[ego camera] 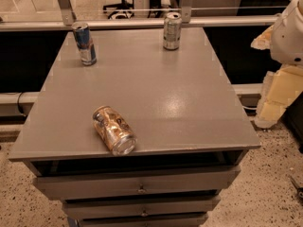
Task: Move 7up can near orange can
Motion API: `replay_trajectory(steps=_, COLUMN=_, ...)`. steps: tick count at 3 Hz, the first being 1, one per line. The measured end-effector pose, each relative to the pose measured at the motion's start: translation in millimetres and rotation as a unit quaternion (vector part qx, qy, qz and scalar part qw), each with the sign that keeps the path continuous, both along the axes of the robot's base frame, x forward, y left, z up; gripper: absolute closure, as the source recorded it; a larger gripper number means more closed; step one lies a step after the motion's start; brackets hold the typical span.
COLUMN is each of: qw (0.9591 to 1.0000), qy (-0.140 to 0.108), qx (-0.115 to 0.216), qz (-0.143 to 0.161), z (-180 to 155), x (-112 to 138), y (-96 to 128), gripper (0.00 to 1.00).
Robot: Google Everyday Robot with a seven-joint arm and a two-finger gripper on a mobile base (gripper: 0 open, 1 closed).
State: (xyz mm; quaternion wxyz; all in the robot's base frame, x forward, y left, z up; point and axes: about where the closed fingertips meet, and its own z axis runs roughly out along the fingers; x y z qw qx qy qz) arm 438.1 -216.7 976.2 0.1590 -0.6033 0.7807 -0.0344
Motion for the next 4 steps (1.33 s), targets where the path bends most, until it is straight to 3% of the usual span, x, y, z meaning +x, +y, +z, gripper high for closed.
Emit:
replay_trajectory(steps=2, qw=0.9999, qy=-0.012, qx=0.012, qz=-0.004, z=-4, x=10, y=-1, gripper=0.0)
replay_trajectory(steps=3, qw=0.9974, qy=-0.048, qx=0.05, qz=-0.022, z=-17, x=53, y=-7, gripper=0.0)
replay_trajectory(steps=4, qw=0.9885, qy=-0.1, qx=0.109, qz=-0.031, z=-26, x=132, y=-1, gripper=0.0)
